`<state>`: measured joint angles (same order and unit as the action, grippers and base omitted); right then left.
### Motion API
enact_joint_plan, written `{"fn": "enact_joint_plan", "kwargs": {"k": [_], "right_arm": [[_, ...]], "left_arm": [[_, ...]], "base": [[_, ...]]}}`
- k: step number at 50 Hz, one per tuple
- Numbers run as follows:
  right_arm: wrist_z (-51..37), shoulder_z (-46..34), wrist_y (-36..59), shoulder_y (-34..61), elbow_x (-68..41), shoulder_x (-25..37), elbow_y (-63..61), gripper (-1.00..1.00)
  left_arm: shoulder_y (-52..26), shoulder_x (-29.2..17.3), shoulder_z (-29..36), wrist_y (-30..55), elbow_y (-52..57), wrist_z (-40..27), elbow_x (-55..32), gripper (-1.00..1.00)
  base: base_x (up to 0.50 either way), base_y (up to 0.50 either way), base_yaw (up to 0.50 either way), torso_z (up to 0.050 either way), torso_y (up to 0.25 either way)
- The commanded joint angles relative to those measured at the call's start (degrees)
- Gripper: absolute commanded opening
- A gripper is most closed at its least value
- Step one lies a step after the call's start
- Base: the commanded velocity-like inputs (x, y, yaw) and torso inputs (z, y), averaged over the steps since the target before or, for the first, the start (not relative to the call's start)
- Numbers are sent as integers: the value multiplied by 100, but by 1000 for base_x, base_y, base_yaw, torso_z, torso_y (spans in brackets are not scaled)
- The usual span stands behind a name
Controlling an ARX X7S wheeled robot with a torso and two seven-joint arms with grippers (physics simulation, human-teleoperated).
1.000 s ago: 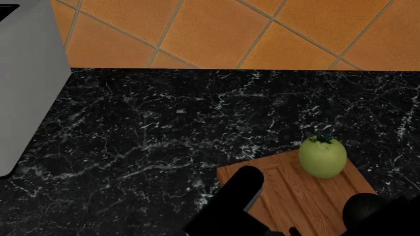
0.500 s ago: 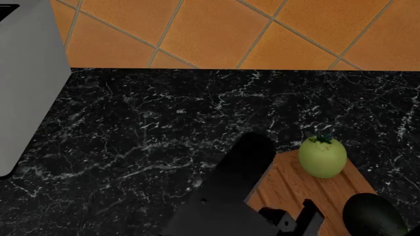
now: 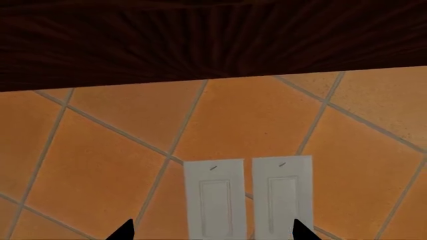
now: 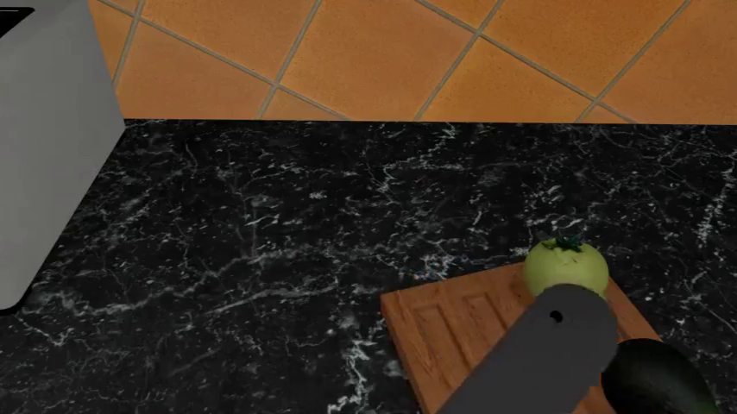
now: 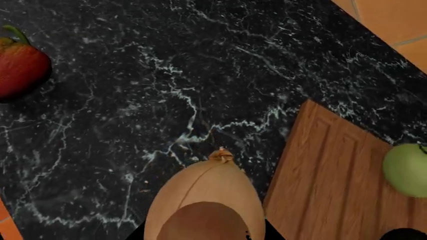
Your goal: Place the avocado, onion, tomato and bell pepper on the cutting board.
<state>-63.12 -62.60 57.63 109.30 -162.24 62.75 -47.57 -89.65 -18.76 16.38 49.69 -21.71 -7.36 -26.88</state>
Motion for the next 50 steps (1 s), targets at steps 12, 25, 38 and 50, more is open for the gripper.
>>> {"fn": "enact_joint_plan", "kwargs": {"k": [12, 25, 38, 50], "right_arm": [[116, 215, 694, -110, 268, 1658, 197, -100], [64, 278, 1337, -54, 378, 2465, 748, -100], [99, 257, 1644, -174, 730, 2724, 1400, -100], [265, 129, 1671, -380, 1298, 2725, 1943, -100]], "left_arm": [[17, 151, -151, -13, -9, 115, 51, 100], [14, 157, -142, -27, -32, 112, 34, 100], [41, 157, -104, -86, -82, 118, 47, 100], [-36, 171, -86, -114, -176, 130, 49, 100]], "base": [[0, 0, 0, 0, 0], [0, 0, 0, 0, 0], [0, 0, 0, 0, 0], [0, 0, 0, 0, 0]]}}
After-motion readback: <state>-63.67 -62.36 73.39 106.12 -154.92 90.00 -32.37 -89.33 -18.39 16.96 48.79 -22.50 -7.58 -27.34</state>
